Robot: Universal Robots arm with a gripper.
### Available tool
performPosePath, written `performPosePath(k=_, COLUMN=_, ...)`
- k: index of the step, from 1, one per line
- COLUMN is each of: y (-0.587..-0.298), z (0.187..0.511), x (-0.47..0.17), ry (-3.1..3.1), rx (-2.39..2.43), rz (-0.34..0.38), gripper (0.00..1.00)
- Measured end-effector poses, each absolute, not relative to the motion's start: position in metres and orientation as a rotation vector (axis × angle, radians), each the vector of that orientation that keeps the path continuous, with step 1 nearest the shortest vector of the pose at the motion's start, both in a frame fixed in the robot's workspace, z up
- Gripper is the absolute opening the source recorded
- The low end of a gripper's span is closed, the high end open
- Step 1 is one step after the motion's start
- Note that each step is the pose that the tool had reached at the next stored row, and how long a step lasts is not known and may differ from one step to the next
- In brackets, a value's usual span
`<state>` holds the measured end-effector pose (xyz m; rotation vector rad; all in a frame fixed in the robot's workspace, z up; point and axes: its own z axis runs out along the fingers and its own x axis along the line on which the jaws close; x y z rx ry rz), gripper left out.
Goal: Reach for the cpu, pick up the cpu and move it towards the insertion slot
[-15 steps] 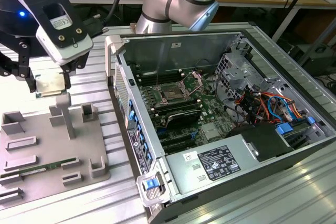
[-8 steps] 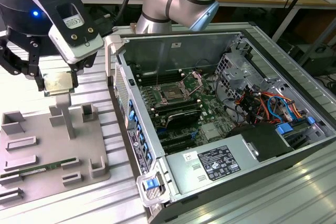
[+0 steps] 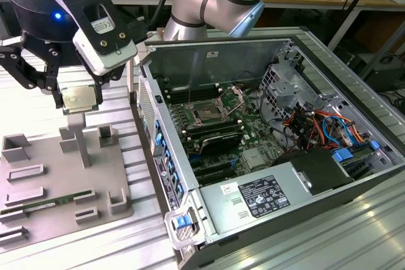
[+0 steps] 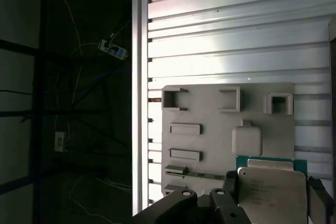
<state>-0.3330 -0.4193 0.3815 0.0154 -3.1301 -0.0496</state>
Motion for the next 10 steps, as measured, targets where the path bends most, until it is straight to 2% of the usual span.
performPosePath(k=10, y=-0.419, z=0.381, x=-0.322, ry=-3.13, rx=0.015, rz=-0.05, gripper=0.55)
